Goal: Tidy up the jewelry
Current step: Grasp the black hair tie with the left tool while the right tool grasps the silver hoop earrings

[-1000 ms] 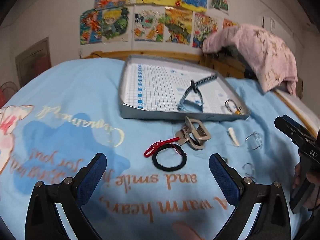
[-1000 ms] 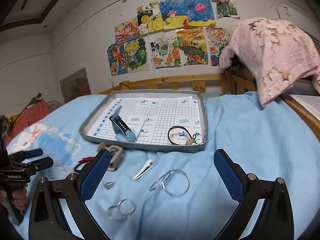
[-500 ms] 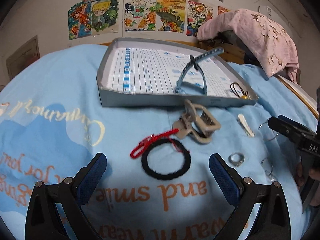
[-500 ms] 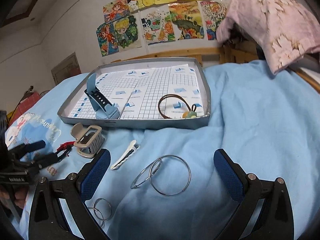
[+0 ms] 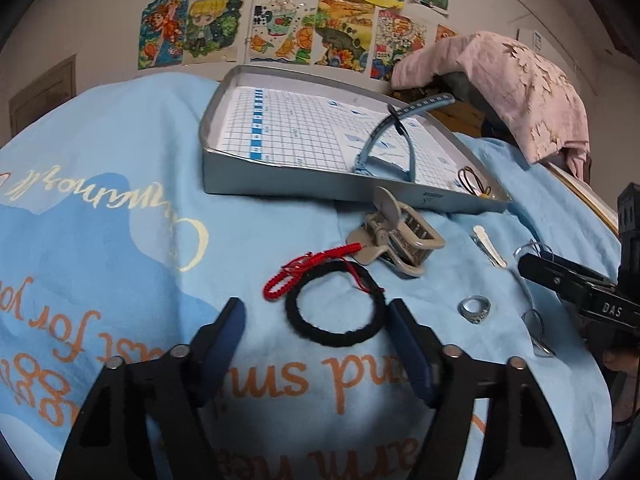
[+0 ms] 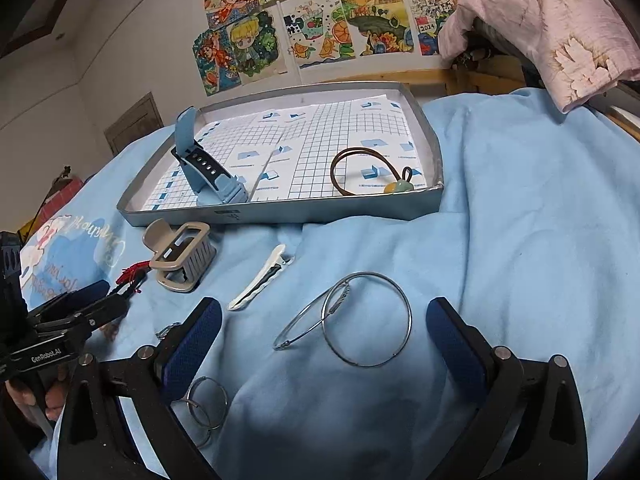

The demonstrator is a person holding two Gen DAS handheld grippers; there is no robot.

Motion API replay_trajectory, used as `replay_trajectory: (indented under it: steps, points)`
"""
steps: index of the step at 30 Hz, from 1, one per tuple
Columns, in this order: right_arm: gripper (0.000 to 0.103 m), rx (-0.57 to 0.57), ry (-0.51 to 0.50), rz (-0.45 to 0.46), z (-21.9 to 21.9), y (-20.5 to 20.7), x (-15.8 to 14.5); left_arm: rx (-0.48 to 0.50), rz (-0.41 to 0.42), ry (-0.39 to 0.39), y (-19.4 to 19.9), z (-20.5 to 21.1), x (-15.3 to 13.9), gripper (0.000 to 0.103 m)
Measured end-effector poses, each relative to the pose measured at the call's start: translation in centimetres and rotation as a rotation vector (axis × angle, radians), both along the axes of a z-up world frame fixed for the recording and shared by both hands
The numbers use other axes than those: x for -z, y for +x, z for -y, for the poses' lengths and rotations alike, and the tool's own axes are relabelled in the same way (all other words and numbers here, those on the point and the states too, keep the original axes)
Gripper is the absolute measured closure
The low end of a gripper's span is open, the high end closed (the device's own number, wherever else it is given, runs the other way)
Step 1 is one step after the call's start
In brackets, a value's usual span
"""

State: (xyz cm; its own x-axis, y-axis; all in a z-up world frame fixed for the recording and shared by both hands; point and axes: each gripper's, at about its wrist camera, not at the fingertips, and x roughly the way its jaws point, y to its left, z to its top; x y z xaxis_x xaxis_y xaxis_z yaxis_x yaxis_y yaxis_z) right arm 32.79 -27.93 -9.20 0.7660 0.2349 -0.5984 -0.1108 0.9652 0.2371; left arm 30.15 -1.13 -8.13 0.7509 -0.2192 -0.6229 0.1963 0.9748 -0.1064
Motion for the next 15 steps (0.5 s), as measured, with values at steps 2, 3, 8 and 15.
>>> replay_trajectory:
  steps: [2,3,8,15]
  points:
    - [0.013,0.000,-0.011,-0.005,-0.10,-0.06,0.03,0.018,0.000,0.005,-0.08,0.35,0.01,0.050]
    - [0.016,0.001,-0.017,-0.005,-0.21,-0.08,0.01,0.025,0.000,0.008,-0.13,0.47,0.02,0.053]
    - [0.032,-0.002,-0.002,0.004,0.01,-0.23,-0.17,0.039,0.000,0.021,-0.31,0.80,0.13,0.072]
    - [0.054,-0.002,-0.018,0.014,-0.26,-0.25,-0.29,0.050,0.004,0.026,-0.49,1.05,0.17,0.087]
